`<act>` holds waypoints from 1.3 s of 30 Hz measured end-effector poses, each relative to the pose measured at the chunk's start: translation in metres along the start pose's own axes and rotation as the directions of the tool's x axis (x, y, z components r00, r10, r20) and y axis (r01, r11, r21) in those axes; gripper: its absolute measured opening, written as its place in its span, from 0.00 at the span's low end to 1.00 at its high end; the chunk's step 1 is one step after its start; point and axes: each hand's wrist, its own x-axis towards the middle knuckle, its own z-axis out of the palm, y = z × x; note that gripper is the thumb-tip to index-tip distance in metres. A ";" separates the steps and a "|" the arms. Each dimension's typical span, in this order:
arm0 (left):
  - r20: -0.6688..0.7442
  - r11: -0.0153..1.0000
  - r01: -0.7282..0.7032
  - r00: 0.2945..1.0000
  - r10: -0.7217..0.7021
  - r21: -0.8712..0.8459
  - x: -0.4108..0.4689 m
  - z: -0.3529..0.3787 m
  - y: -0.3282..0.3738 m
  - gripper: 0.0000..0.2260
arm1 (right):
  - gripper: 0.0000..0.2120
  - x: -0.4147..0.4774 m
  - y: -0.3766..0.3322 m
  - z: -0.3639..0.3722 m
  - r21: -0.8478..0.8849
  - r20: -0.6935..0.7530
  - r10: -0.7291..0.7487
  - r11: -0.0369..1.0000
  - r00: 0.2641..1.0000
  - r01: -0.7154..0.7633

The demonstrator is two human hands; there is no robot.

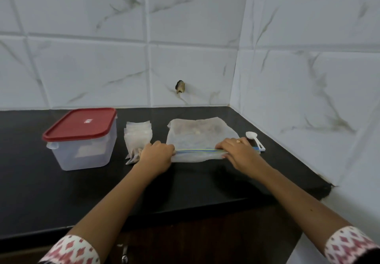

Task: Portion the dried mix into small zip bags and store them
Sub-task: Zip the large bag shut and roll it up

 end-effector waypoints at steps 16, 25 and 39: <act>-0.196 0.959 -0.222 0.963 0.186 -0.178 0.029 0.028 0.040 0.07 | 0.16 0.012 0.009 0.021 0.209 0.137 0.155 0.961 0.978 -0.182; -0.186 0.936 -0.149 0.978 0.092 -0.320 0.045 0.027 0.038 0.04 | 0.08 0.023 0.004 0.024 0.427 0.094 0.279 0.856 0.956 -0.292; -0.299 0.960 -0.174 0.949 0.103 -0.219 0.056 0.046 0.036 0.14 | 0.14 0.026 0.006 0.035 0.088 0.026 0.168 0.982 0.986 -0.169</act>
